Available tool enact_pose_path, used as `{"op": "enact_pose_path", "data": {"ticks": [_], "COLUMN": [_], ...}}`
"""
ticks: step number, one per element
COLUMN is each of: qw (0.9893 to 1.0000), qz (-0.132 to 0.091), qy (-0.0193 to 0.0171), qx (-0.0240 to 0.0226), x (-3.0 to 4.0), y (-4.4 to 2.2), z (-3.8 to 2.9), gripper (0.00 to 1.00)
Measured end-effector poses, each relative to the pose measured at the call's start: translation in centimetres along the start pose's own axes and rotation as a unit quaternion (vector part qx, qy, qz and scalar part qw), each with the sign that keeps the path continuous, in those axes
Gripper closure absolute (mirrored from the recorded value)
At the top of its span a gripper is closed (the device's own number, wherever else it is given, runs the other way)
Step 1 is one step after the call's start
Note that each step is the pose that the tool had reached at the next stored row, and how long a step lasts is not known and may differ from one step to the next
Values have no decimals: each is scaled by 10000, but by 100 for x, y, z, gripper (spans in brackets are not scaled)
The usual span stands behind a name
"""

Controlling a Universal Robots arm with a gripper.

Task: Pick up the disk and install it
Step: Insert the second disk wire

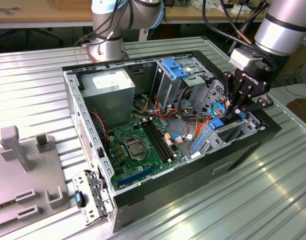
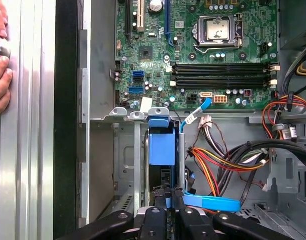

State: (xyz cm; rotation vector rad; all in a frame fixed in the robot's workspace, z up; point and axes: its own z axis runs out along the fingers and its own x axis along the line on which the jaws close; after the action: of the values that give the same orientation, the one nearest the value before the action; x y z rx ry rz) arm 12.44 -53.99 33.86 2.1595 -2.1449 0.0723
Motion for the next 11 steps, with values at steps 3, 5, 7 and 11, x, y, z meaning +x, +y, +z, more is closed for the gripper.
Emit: {"op": "enact_pose_path", "data": {"ticks": [3, 5, 7, 11], "qw": [10000, 10000, 10000, 10000], "qz": [0, 0, 0, 1], "qy": [-3, -2, -3, -14], "qx": [0, 0, 0, 20], "x": [-1, -1, -1, -1], "y": [0, 0, 0, 4], "z": [3, 3, 4, 0], "gripper": [84, 84, 84, 76]}}
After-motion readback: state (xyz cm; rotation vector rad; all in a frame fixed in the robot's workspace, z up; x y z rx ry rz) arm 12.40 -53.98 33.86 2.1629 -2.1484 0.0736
